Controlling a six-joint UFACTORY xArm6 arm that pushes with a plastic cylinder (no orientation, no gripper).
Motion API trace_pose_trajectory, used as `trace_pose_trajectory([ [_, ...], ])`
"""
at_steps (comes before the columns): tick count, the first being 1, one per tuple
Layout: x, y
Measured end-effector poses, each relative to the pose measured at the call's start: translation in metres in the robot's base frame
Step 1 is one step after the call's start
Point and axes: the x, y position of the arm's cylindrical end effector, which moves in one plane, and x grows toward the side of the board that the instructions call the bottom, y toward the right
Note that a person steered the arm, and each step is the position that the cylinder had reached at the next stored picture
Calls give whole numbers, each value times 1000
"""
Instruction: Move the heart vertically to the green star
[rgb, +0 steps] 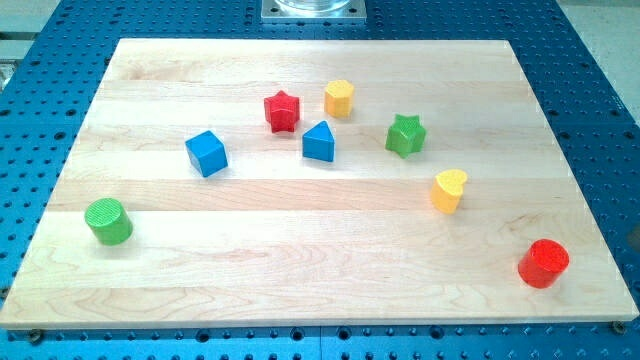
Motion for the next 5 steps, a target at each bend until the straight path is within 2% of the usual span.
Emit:
trace_pose_trajectory([
  [1, 3, -2],
  [3, -98, -90],
  [4, -99, -109],
  [5, -79, -164],
])
